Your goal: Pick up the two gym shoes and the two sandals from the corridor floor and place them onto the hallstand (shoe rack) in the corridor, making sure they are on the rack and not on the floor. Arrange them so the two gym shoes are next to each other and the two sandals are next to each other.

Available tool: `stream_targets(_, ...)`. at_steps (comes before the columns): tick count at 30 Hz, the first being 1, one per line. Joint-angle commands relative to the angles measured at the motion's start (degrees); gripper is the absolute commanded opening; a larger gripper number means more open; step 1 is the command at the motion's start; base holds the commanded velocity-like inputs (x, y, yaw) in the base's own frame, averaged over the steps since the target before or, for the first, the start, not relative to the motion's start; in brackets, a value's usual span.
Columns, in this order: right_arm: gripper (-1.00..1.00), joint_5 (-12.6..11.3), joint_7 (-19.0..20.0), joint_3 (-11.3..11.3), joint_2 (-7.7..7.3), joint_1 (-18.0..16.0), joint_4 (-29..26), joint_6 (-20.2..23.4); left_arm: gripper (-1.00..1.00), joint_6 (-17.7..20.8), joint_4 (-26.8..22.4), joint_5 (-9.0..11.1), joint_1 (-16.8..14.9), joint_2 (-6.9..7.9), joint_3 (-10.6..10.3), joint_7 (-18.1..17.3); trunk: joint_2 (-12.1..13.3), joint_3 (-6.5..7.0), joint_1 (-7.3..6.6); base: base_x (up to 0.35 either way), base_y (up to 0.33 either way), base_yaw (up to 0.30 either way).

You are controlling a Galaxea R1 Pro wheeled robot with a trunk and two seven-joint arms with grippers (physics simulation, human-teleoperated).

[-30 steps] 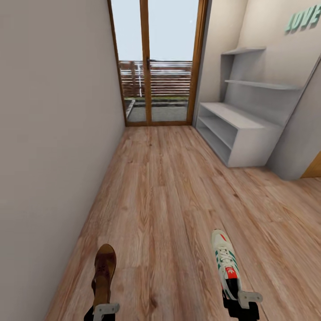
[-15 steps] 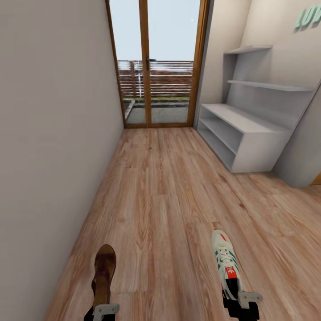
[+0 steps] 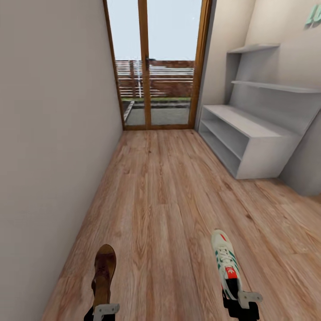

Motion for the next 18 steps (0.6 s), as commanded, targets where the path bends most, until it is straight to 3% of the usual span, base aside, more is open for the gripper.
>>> stream_targets(1,-1.0,0.2,-0.2,-0.2,0.0,0.0,0.0,-0.2,-1.0,-0.2,0.0,0.3,0.0,0.04,-0.5,0.4,0.0,-0.05,0.02,0.34,0.0,0.0)
stream_targets(18,-1.0,0.2,-0.2,-0.2,0.0,0.0,0.0,-0.1,-1.0,-0.2,0.1,0.3,0.0,0.04,-0.5,0.4,0.0,-0.05,0.02,0.34,0.0,0.0)
